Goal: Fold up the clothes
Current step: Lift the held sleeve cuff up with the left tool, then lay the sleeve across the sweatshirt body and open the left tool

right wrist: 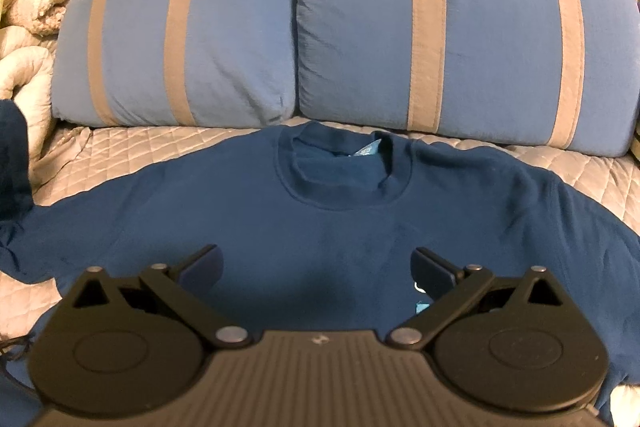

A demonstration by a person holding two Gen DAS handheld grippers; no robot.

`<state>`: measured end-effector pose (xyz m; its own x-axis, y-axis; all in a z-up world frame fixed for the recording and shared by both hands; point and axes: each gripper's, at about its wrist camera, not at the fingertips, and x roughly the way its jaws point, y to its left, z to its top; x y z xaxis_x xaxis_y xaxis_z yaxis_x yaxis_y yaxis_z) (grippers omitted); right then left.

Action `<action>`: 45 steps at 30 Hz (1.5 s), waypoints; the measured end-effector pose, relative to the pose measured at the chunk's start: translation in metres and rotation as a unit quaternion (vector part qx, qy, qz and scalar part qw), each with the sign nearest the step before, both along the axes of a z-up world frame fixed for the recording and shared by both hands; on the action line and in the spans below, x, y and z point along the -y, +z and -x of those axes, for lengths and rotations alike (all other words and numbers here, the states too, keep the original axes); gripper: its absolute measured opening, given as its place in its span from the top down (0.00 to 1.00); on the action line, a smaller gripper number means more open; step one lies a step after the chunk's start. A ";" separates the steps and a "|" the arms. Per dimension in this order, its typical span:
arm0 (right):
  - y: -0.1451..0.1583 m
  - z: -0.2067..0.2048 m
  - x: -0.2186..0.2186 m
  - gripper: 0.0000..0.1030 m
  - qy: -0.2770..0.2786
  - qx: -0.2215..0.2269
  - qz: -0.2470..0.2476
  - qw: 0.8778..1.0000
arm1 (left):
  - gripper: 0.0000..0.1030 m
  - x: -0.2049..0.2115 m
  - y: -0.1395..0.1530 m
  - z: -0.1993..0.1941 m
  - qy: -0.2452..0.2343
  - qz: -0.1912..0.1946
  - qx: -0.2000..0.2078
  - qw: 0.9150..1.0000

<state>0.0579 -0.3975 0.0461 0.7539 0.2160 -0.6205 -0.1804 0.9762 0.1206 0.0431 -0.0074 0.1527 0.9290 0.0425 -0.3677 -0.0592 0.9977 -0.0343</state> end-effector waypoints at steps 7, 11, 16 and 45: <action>0.000 -0.001 0.001 0.00 0.003 -0.001 -0.002 1.000 | 0.87 0.036 -0.001 -0.006 -0.041 -0.025 0.002 0.999; 0.001 -0.001 0.000 0.00 0.002 -0.003 -0.002 1.000 | 0.87 0.048 -0.001 -0.005 -0.050 -0.027 0.005 0.998; 0.001 -0.001 -0.002 0.00 0.004 -0.003 0.000 1.000 | 0.87 0.074 0.000 -0.003 -0.080 -0.051 0.012 0.995; 0.000 0.003 -0.011 0.00 0.043 -0.002 0.011 0.999 | 0.31 0.125 -0.036 0.053 -0.251 -0.238 -0.018 0.938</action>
